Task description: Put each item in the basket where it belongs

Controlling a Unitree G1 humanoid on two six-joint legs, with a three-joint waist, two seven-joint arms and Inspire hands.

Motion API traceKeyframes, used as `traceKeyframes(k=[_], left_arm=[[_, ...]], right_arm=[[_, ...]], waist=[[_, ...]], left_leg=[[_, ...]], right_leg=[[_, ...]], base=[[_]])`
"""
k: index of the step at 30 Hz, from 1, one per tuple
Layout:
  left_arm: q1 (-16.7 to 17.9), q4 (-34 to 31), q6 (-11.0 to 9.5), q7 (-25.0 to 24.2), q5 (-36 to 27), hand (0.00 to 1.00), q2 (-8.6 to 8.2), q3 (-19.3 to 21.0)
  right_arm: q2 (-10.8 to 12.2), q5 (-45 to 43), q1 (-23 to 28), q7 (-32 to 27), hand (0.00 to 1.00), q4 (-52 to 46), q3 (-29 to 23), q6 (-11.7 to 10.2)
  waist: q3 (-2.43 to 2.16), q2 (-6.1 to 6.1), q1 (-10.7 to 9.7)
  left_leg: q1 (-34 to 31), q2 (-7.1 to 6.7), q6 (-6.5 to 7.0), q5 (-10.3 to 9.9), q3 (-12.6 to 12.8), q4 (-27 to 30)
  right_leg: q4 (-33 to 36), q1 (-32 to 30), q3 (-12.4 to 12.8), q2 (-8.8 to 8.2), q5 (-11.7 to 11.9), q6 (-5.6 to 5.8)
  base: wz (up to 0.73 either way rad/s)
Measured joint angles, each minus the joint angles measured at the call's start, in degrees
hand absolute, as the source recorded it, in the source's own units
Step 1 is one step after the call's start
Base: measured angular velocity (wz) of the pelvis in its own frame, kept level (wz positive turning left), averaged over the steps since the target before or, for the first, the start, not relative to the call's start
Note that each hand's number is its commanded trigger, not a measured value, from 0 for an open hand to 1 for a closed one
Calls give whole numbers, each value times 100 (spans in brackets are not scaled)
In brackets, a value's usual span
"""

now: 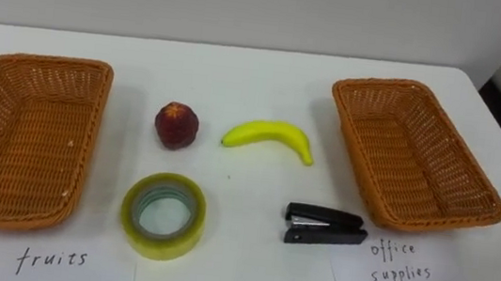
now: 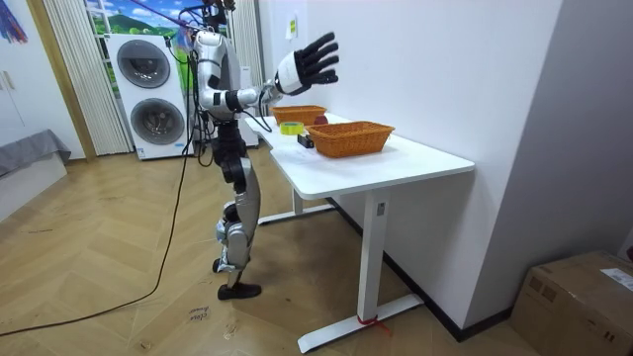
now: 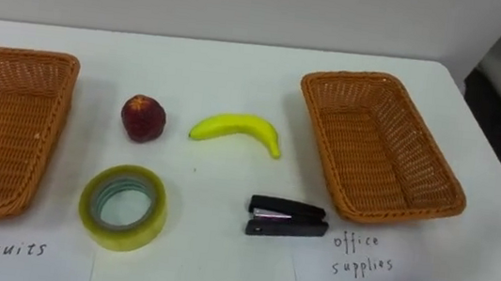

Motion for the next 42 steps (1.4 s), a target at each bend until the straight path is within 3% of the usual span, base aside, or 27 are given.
traceKeyframes(k=[6,12,17,23,34,42], left_arm=[[-14,-4,-3,-214,12,0,21,-33],[-13,1,1,-344,7,0,101,-226],[-2,-13,14,-447,9,0,118,-279],[-41,-29,16,-574,25,0,120,-276],[-254,1,12,-830,279,0,151,-285],[-306,0,13,-855,516,0,150,-393]], right_arm=[[-82,-625,-83,389,0,-422,323,-2],[-179,-705,-390,857,0,-559,925,4],[-180,-782,-551,1242,0,-560,1052,6],[-206,-1387,-668,1701,0,-560,1472,16],[-211,-2243,-678,2375,0,-560,1758,-5],[-212,-2300,-709,3000,0,-552,2062,-4]], waist=[[-29,-15,115],[-10,-86,203],[16,-92,260],[16,-71,351],[20,-60,472],[38,-2,495]], left_leg=[[6,2,7,5,-8,-4],[21,10,9,6,-51,2],[15,-7,24,14,-178,46],[-93,-20,53,38,-214,91],[-97,-23,54,38,-305,140],[-98,-20,53,38,-326,130]], right_leg=[[12,-48,-30,-1,4,-3],[19,27,-69,1,21,-13],[3,85,-216,-36,27,-6],[8,1,-253,-66,28,-10],[-51,104,-344,-67,32,-15],[-75,163,-353,-48,41,-14]], base=[[0],[4],[15],[2],[4],[1]])
